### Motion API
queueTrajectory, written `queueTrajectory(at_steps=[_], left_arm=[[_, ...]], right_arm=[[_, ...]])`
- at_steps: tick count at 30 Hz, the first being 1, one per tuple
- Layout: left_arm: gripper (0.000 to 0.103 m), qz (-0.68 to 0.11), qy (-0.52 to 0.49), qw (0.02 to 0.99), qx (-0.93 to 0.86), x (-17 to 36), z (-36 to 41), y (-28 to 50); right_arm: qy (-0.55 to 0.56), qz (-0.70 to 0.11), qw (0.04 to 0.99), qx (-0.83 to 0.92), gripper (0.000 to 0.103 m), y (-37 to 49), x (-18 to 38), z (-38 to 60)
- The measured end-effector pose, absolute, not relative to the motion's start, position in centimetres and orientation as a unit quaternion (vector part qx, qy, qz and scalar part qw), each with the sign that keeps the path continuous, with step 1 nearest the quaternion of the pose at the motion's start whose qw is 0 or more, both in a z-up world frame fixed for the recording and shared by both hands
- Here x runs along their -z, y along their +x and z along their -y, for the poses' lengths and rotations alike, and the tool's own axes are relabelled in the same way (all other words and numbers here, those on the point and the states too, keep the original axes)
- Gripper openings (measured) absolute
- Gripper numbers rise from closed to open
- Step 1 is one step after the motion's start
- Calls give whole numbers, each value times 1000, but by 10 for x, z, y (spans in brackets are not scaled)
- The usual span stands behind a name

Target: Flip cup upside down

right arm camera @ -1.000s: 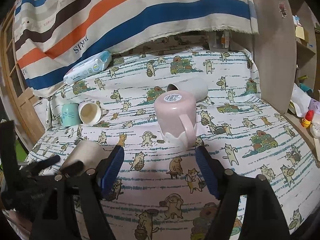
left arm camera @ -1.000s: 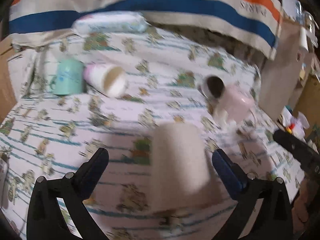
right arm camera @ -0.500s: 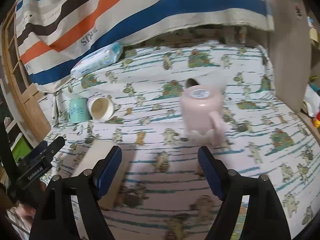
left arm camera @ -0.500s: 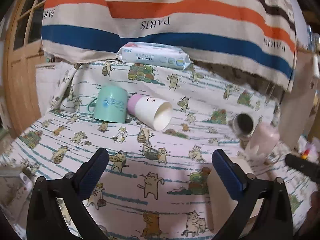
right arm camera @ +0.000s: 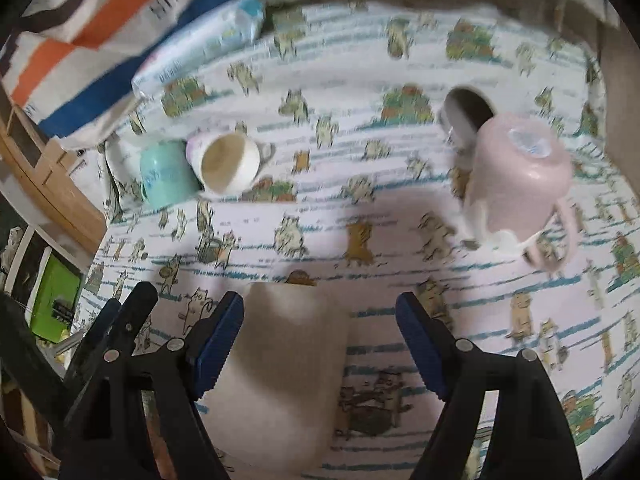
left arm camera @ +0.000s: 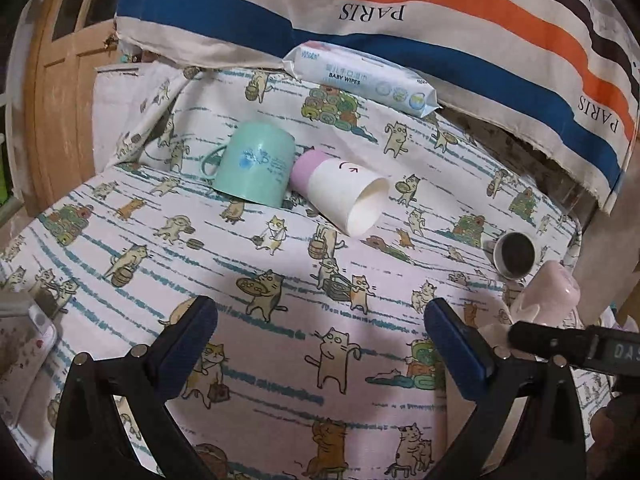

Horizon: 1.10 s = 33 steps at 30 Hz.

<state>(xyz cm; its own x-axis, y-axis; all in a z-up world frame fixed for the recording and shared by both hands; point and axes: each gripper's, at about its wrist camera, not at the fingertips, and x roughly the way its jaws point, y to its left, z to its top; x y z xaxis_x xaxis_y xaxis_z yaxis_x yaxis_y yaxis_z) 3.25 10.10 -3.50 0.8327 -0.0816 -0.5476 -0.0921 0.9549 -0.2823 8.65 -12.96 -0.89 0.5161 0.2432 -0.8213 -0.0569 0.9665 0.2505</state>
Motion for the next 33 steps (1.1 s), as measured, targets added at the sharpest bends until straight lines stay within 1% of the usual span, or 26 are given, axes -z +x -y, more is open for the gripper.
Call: queueTrajectory(at_steps=[12, 13, 14, 19, 21, 28, 33], left_arm=[[103, -290, -157, 944, -12, 35, -104, 32], [103, -291, -157, 944, -11, 35, -103, 32], [103, -293, -157, 943, -12, 35, -103, 33], [103, -297, -156, 942, -8, 36, -102, 34], [103, -295, -153, 943, -7, 36, -101, 33], [103, -292, -150, 945, 0, 35, -99, 32], [103, -275, -138, 951, -4, 30, -94, 26]], right_arm=[[88, -523, 845, -73, 80, 103, 31, 112], [88, -527, 842, -77, 79, 104, 33, 111], [85, -532, 839, -77, 76, 106, 34, 110], [59, -533, 840, -82, 72, 106, 32, 106], [59, -522, 847, -83, 69, 103, 26, 109], [65, -458, 881, -94, 69, 82, -2, 126], [67, -412, 903, -98, 69, 66, -24, 133]])
